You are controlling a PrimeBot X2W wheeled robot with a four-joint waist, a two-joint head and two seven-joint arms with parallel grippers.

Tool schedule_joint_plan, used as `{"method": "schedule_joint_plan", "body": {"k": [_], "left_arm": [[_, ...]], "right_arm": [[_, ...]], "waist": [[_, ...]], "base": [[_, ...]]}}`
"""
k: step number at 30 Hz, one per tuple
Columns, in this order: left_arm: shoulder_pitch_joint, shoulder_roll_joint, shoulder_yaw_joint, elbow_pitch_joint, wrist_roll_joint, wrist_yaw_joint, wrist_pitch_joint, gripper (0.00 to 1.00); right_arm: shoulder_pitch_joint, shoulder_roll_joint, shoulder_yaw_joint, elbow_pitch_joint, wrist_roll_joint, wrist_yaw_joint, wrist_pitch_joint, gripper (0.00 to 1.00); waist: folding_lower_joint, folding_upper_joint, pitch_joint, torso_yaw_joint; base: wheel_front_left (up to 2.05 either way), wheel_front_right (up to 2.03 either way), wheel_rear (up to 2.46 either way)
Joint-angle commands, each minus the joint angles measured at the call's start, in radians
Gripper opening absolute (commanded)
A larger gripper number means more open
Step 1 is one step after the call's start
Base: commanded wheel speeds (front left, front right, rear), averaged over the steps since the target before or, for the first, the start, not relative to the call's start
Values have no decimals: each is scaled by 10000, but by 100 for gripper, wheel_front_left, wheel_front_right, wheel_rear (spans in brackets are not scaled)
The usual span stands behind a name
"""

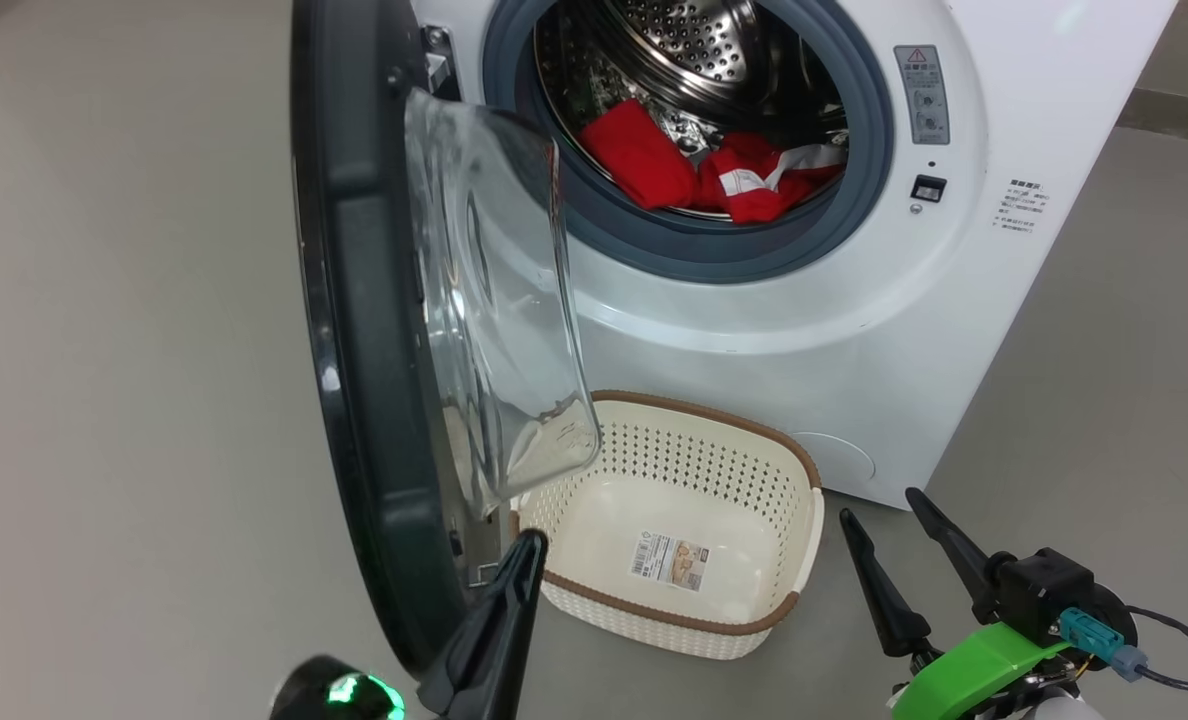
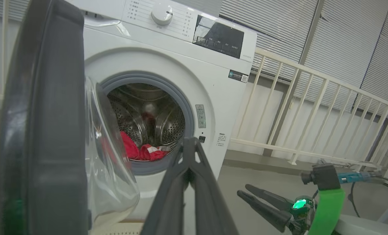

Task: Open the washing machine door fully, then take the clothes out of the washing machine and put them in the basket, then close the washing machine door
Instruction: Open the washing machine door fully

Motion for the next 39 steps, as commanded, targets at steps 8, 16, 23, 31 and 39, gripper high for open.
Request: {"method": "schedule_joint_plan", "body": {"k": [8,16,23,31,39], "left_arm": [[-652,18,652,2186,-739,49,-40,0],[-1025,18,1120,3155,-992,82,-40,0],[-1048,18,1604,3363,-889,84,-40,0],[-673,42,2645,3229,-538,84,-40,0],[-556,260,3857,3197,-404,21,-40,0]], "right_arm": [[-195,-20,209,-323,-104,62,-95,100],[-249,-19,216,-343,-101,62,-95,100],[-225,9,198,-411,-119,62,-95,100],[-138,79,184,-509,-147,62,-95,100],[-121,79,195,-544,-153,62,-95,100]], "waist": [[0,0,42,-75],[0,0,93,-98],[0,0,87,-77],[0,0,55,17],[0,0,65,125]], "base": [[0,0,0],[0,0,0],[0,0,0],[0,0,0],[0,0,0]]}}
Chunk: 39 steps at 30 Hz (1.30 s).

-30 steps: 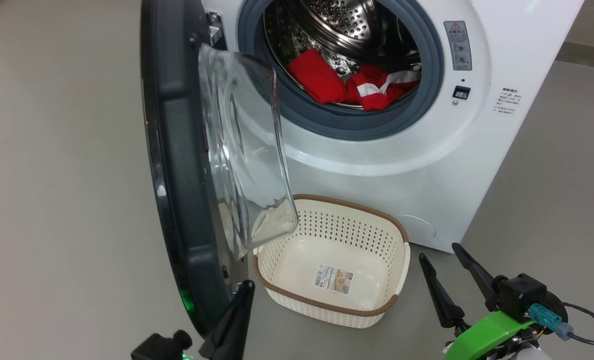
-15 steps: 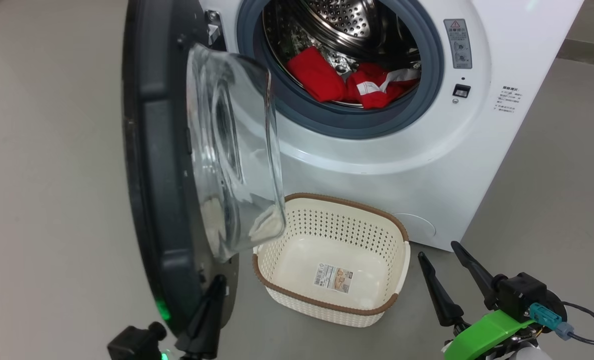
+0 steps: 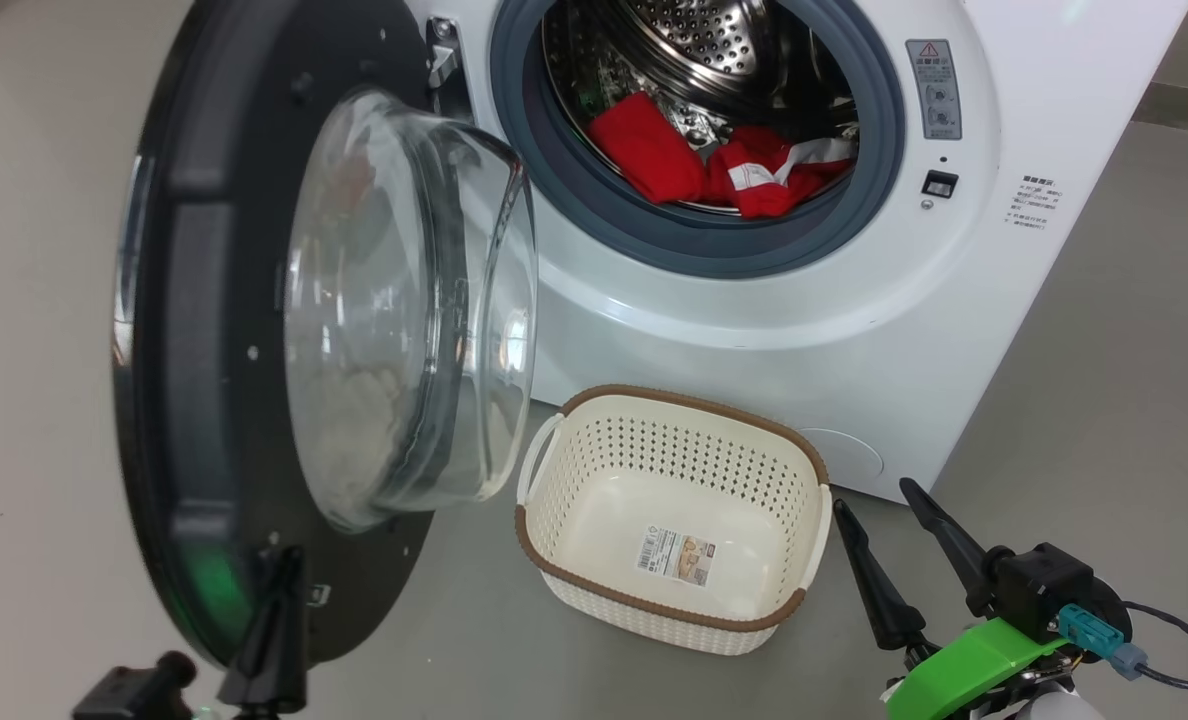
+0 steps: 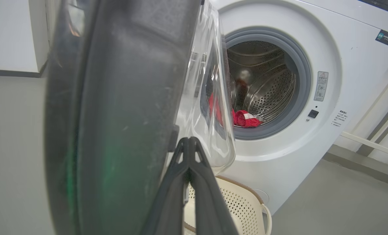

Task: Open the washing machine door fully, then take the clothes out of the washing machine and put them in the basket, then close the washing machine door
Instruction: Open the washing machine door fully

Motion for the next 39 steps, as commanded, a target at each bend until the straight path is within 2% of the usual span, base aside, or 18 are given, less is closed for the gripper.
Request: {"method": "schedule_joint_plan", "body": {"k": [1,12,24,39], "left_arm": [[-228,309,726,-259,82,-3,-71,0],[-950,726,2248,310,184,-139,-71,0],[-1946,1203,3481,1126,200,-230,-71,0],[-3687,1874,5099,2706,451,-246,-71,0]], "right_arm": [[-119,-18,211,-263,-140,62,-93,100],[-211,-89,317,-283,-83,62,-93,100],[-412,-213,312,-323,-190,62,-93,100],[-846,-205,301,-389,-431,62,-93,100]], "waist": [[0,0,4,13],[0,0,189,-107],[0,0,679,-283],[0,0,1553,-384]], "base": [[0,0,0],[0,0,0],[0,0,0],[0,0,0]]}}
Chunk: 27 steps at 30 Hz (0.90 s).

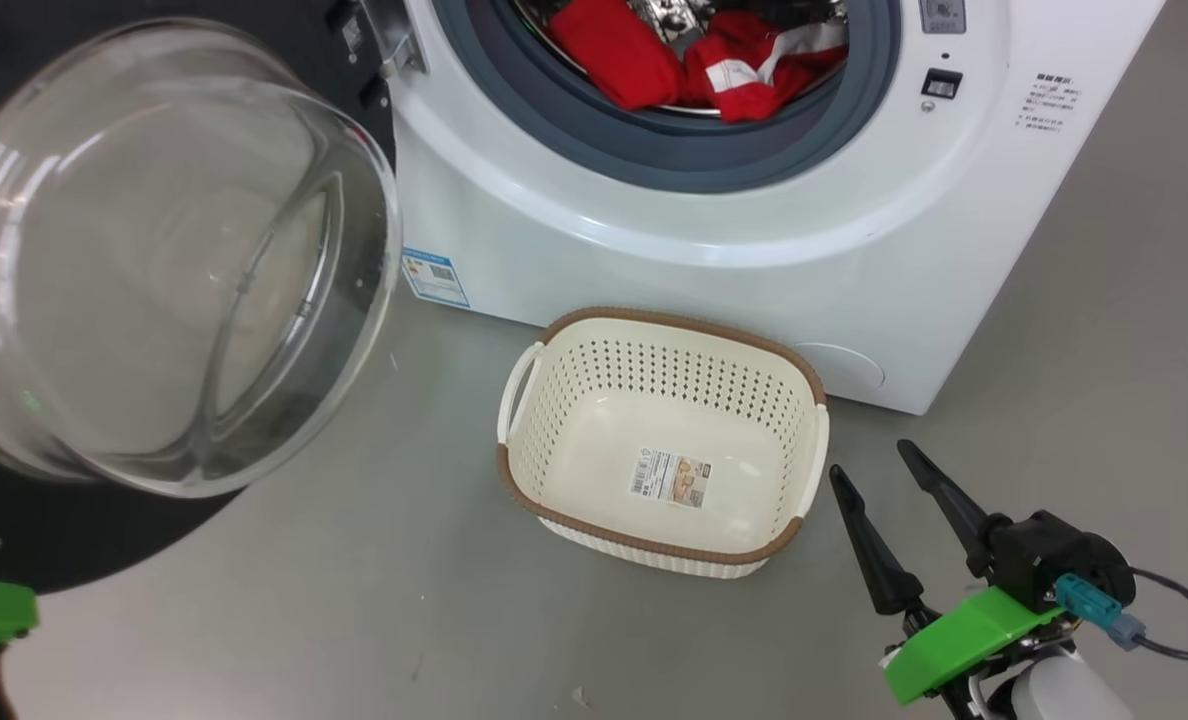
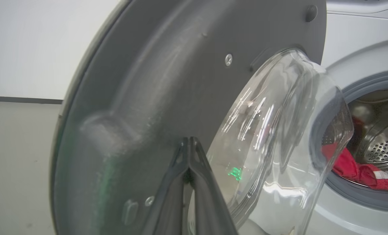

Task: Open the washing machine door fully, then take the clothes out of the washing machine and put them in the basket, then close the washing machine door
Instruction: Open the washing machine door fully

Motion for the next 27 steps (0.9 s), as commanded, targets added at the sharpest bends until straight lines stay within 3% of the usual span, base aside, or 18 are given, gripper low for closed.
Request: {"method": "schedule_joint_plan", "body": {"k": [1,27], "left_arm": [[-388,676,496,-68,140,21,-122,0],[-2276,2129,1715,2362,545,20,-122,0]], "right_arm": [[-397,-57,200,-255,-86,62,-93,100],[-990,-81,230,-416,-354,62,-93,100]], "waist": [[0,0,126,-55],[0,0,1243,-364]], "base": [[0,0,0],[0,0,0]]}}
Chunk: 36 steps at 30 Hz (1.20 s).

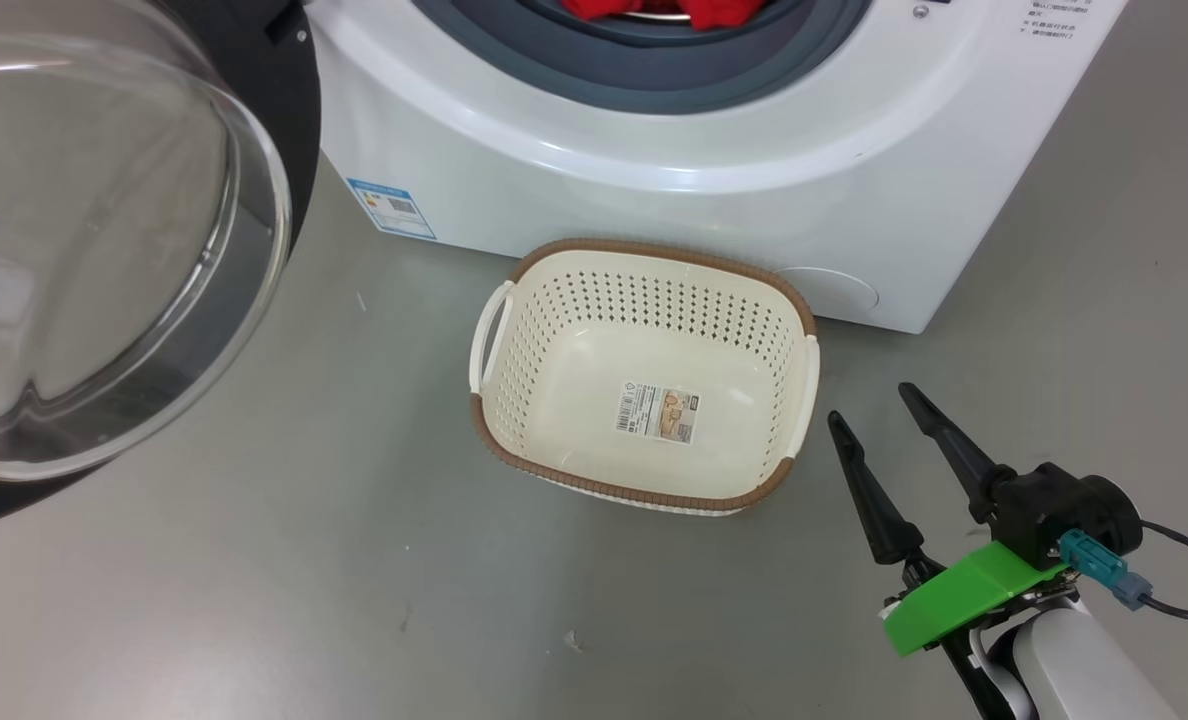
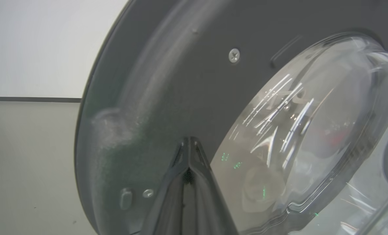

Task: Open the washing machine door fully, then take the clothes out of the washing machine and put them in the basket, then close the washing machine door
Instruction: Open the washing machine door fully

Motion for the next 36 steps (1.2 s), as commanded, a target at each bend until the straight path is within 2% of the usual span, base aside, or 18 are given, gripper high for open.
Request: {"method": "schedule_joint_plan", "body": {"k": [1,15,27,28,29,30,31,32,36], "left_arm": [[-197,790,297,-186,97,18,-48,0],[-389,1018,290,430,103,18,-48,0],[950,367,-133,-455,-302,17,-48,1],[1091,299,-232,-558,-345,17,-48,24],[1243,237,-354,-664,-377,17,-48,41],[1395,168,-445,-790,-397,17,-48,53],[1542,99,-522,-923,-414,17,-48,84],[1692,3,-632,-1075,-448,17,-48,100],[2369,-381,-1044,-1779,-500,17,-48,100]], "right_arm": [[-241,24,222,-263,-145,62,-93,100],[-239,89,267,-227,-129,62,-93,100],[16,114,250,-195,32,62,-93,100],[53,115,246,-191,50,62,-93,100],[88,111,240,-192,65,62,-93,100],[126,107,229,-196,77,62,-93,100],[167,107,219,-200,93,62,-93,100],[200,106,204,-212,106,62,-93,100],[385,125,151,-234,174,62,-93,100]], "waist": [[0,0,21,-10],[0,0,-132,1],[0,0,-836,70],[0,0,-909,81],[0,0,-973,91],[0,0,-1045,105],[0,0,-1103,114],[0,0,-1161,120],[0,0,-1421,110]], "base": [[0,0,0],[0,0,0],[0,0,0],[0,0,0],[0,0,0],[0,0,0],[0,0,0],[0,0,0],[0,0,0]]}}
